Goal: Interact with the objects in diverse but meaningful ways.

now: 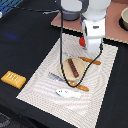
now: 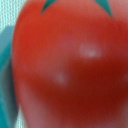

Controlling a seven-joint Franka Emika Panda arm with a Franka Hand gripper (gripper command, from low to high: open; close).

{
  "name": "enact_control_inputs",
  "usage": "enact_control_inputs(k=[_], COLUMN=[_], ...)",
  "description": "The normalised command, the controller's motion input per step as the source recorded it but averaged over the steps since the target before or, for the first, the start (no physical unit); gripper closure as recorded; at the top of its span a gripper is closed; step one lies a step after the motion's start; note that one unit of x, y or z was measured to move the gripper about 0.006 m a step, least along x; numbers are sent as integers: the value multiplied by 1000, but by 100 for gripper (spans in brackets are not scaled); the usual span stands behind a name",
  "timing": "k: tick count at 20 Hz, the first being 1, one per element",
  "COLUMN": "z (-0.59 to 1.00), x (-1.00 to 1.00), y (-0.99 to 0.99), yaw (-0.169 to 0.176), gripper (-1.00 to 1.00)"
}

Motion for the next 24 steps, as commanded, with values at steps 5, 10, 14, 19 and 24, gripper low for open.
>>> enact_control_inputs(k=[5,10,14,19,24], z=[385,479,219,100,-129], x=[-78,-485,-819,-843,-752], y=[156,-106,-507,-574,-621], yaw=[0,22,5,0,0], gripper=[-100,-100,-100,-100,-100])
